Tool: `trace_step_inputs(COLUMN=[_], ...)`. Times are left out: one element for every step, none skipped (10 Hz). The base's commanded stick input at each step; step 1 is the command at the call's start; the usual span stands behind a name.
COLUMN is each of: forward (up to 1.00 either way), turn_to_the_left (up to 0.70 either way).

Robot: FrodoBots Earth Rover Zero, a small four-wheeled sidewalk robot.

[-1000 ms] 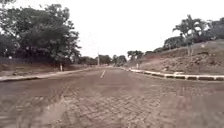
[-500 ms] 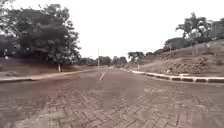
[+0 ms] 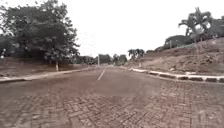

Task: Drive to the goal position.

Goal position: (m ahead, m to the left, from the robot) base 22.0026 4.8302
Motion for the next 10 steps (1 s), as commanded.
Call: trace_step_inputs(forward=[1.0,1.0,1.0,1.0,1.0,1.0,1.0,1.0,1.0,1.0], turn_to_the_left=[0.0,0.0,0.0,0.0,0.0,0.0,0.0,0.0,0.0,0.0])
